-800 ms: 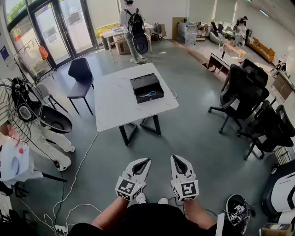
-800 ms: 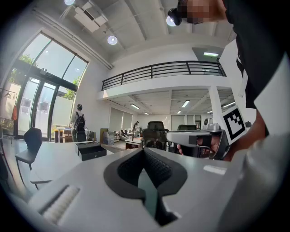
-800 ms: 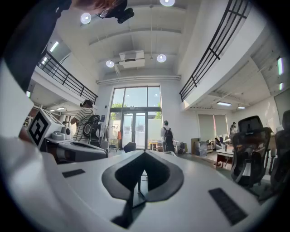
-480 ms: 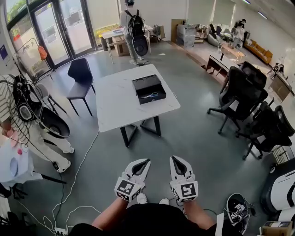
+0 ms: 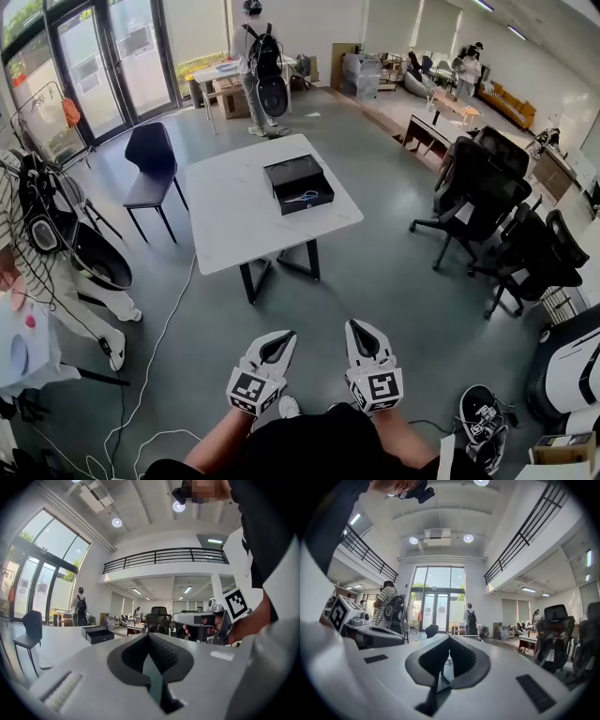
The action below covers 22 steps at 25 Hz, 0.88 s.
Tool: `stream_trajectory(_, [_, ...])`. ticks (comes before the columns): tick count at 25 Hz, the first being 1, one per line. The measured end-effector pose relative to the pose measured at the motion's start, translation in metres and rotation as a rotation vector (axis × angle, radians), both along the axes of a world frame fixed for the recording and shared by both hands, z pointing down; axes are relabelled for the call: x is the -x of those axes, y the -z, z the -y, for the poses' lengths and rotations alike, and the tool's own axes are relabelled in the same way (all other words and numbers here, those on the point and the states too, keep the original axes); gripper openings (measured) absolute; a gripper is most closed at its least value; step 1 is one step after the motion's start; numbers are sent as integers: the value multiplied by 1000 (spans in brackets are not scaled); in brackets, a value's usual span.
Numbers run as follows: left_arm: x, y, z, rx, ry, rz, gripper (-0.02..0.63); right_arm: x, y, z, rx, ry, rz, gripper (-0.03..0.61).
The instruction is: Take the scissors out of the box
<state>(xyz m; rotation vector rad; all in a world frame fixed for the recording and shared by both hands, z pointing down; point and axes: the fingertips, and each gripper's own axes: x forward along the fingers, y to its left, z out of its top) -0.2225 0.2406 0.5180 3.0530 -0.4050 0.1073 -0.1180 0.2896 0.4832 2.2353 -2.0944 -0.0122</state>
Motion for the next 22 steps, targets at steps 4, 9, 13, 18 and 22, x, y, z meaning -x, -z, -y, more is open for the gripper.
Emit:
stream_trajectory(4, [-2,-4,7,11,-6,-4,9,-12,-1,-6,7,-52,7,8])
stream_trajectory(9, [-20,12,20,-35,-24,-26,9,-26,-6,2,21,-76,20,8])
stream_trajectory(13, [-41,23,45,-63,5,-31,9,-42,-5,16,6,-53,25,8])
stream_trajectory(18, [-74,26,70,-54,49,-19,9,-74,-3,39,6,-8,-2,8])
stream_trajectory(22, [-108,32,94,-61,85,-23,9,-110,-2,57,8,23,-8,8])
